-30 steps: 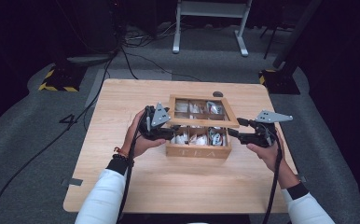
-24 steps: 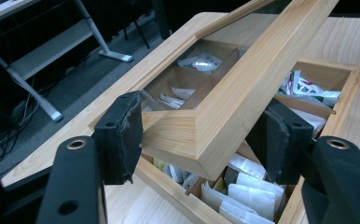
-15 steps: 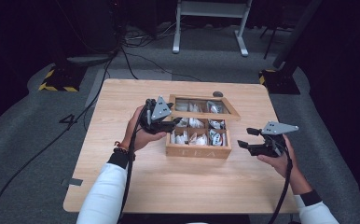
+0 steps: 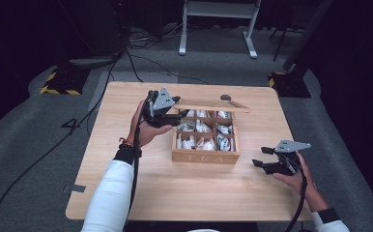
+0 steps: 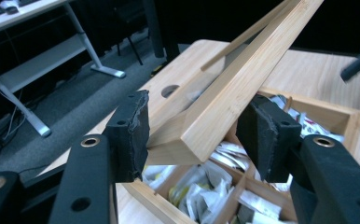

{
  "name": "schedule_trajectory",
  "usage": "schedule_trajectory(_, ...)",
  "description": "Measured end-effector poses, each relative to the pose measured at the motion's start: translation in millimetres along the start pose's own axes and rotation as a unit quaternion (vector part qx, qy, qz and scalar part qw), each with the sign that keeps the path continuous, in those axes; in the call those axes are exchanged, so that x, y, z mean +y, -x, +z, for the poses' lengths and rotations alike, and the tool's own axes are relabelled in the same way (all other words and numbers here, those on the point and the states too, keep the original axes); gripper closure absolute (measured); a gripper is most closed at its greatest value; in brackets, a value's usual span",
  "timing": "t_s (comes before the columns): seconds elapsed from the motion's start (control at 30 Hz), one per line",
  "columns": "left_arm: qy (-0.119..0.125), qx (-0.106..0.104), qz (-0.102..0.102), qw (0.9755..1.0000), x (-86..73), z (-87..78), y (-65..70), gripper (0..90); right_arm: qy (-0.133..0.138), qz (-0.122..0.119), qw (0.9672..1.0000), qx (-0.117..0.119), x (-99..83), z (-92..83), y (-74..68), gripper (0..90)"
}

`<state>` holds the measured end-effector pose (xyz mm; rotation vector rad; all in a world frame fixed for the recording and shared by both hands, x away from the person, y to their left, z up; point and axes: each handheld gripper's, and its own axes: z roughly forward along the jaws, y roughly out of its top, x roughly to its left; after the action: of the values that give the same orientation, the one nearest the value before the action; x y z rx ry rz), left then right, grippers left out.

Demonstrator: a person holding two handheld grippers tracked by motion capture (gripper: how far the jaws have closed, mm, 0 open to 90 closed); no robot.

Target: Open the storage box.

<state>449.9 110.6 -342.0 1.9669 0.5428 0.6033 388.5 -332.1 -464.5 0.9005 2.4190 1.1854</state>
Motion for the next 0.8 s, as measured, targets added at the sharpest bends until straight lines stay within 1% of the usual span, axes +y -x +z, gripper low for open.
schedule_trajectory(0.03,0.001,0.000,-0.002,1.0000,1.2,0.3,-1.2,44.7,-0.004,0.002,1.0000,0.001,-3.0,0.1,0.4,31.2)
schedule_trajectory(0.07,0.002,0.000,-0.003,1.0000,2.4,0.5,-2.6,44.7,-0.009,-0.002,0.9999,-0.006,-5.9,0.3,0.5,31.2)
schedule_trajectory(0.13,0.003,0.000,-0.003,1.0000,4.8,1.0,-5.5,45.1,-0.014,-0.005,0.9998,-0.010,-10.5,0.1,1.2,30.3)
schedule_trajectory(0.23,0.007,0.000,-0.007,1.0000,8.0,2.0,-10.1,45.7,-0.022,-0.017,0.9994,-0.022,-15.4,-1.1,1.9,29.6)
schedule_trajectory(0.3,0.010,0.002,-0.011,0.9999,10.6,3.1,-13.1,45.8,-0.021,-0.013,0.9996,-0.016,-19.6,-1.5,3.3,29.6)
schedule_trajectory(0.43,0.015,0.002,-0.017,0.9997,15.5,5.4,-20.1,46.1,-0.026,-0.006,0.9996,-0.013,-26.6,-0.2,5.9,29.6)
schedule_trajectory(0.53,0.019,0.002,-0.025,0.9995,19.5,7.5,-25.2,46.2,-0.022,0.007,0.9997,-0.004,-31.0,1.2,8.1,29.7)
schedule_trajectory(0.67,0.022,0.000,-0.031,0.9993,23.9,9.9,-32.5,46.7,-0.026,0.014,0.9995,-0.005,-34.0,6.5,10.0,30.5)
schedule_trajectory(0.7,0.022,-0.001,-0.031,0.9993,25.1,10.5,-34.4,47.2,-0.021,0.013,0.9997,-0.008,-33.3,8.0,9.8,30.6)
schedule_trajectory(0.77,0.024,0.003,-0.037,0.9990,27.5,12.3,-37.0,47.2,-0.020,0.012,0.9997,-0.007,-33.1,8.7,9.7,30.6)
schedule_trajectory(0.8,0.023,0.004,-0.035,0.9991,28.8,13.0,-38.8,47.4,-0.021,0.011,0.9997,-0.007,-33.1,9.4,9.2,30.6)
